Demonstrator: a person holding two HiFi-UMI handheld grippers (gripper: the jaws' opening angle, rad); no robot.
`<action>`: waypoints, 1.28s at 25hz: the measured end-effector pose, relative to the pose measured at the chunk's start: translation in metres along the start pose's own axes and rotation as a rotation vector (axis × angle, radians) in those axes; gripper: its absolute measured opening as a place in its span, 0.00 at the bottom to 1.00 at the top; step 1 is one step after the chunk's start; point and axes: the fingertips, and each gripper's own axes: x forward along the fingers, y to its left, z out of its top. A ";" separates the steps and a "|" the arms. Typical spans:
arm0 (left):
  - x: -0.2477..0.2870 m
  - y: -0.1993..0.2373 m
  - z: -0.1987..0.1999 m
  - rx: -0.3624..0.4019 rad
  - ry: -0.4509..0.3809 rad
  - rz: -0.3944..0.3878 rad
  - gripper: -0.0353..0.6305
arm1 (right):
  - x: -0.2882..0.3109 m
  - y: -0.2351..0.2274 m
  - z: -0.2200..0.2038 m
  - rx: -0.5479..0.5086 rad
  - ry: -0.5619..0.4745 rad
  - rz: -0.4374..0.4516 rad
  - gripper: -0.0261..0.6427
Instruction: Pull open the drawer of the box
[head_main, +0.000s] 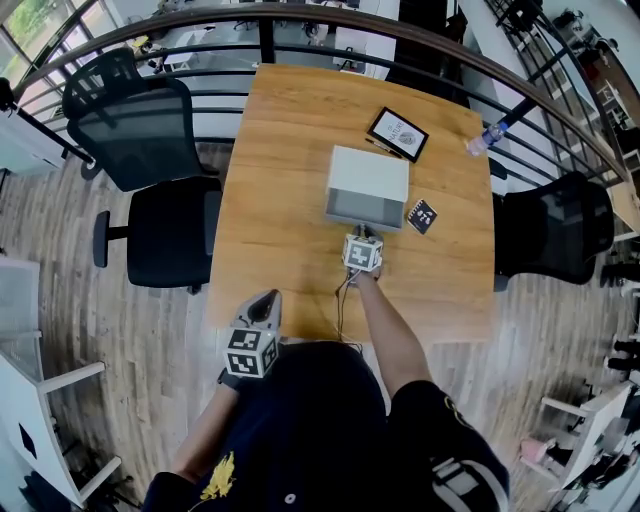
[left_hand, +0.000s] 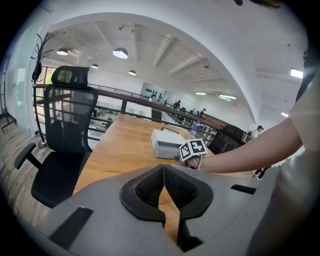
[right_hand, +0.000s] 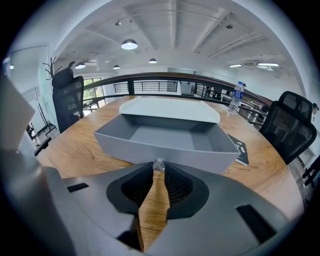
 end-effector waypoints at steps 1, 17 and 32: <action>0.001 -0.001 0.001 0.006 0.000 -0.003 0.08 | 0.000 0.000 0.002 -0.006 -0.006 0.002 0.14; 0.007 -0.008 0.005 0.033 -0.004 -0.026 0.08 | -0.010 0.008 -0.027 0.004 0.029 0.049 0.14; 0.009 -0.016 0.003 0.049 0.000 -0.043 0.08 | -0.017 -0.005 -0.032 -0.031 0.019 0.039 0.14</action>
